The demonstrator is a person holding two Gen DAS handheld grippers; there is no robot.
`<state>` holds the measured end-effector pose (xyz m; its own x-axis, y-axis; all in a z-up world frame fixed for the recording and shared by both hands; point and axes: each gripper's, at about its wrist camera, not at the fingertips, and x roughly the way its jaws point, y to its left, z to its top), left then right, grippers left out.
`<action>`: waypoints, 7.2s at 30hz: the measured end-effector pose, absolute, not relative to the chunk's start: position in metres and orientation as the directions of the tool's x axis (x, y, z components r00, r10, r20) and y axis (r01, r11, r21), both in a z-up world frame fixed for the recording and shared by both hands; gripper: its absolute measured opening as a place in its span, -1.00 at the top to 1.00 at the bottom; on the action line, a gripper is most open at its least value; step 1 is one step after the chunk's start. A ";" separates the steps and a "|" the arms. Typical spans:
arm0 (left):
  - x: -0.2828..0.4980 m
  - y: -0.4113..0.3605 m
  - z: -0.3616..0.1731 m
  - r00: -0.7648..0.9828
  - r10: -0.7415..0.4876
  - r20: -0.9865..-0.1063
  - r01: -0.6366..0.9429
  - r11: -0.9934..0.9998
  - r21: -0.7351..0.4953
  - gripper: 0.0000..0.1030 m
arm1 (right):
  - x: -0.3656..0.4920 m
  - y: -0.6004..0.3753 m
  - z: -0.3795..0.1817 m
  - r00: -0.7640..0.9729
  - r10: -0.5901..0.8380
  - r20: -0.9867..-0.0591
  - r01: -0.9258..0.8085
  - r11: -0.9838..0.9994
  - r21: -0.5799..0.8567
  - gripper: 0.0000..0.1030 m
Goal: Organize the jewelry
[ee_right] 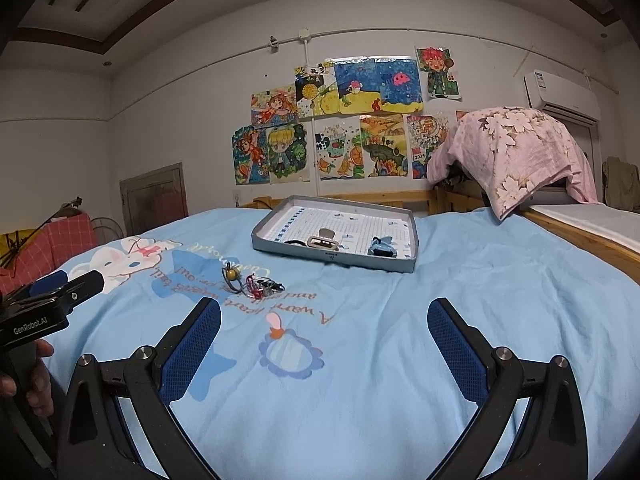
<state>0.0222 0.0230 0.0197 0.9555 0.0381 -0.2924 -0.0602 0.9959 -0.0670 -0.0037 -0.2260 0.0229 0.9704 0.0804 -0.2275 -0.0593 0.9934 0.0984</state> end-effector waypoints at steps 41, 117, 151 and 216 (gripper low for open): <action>0.256 0.045 -0.018 0.828 -0.131 -0.544 0.047 0.985 -0.166 -0.71 | 0.255 -0.187 -0.008 0.863 0.306 -0.402 -0.252 0.951 0.182 -0.49; 0.292 0.043 -0.059 0.736 -0.230 -0.637 0.048 0.956 -0.290 0.90 | 0.303 -0.096 -0.042 0.666 0.382 -0.640 -0.492 0.871 0.009 0.82; 0.282 0.035 -0.037 0.774 -0.286 -0.565 0.130 0.945 -0.300 0.91 | 0.305 -0.167 -0.006 0.707 0.473 -0.525 -0.434 0.877 0.206 0.96; 0.278 -0.009 -0.037 0.707 -0.399 -0.584 0.241 0.912 -0.331 0.92 | 0.291 -0.200 -0.057 0.587 0.330 -0.740 -0.314 0.935 0.167 0.58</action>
<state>0.2776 -0.0089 -0.0368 0.7072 -0.3989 -0.5838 0.2410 0.9122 -0.3314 0.2914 -0.2003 -0.0570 0.5865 0.3296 -0.7398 -0.3141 0.9345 0.1674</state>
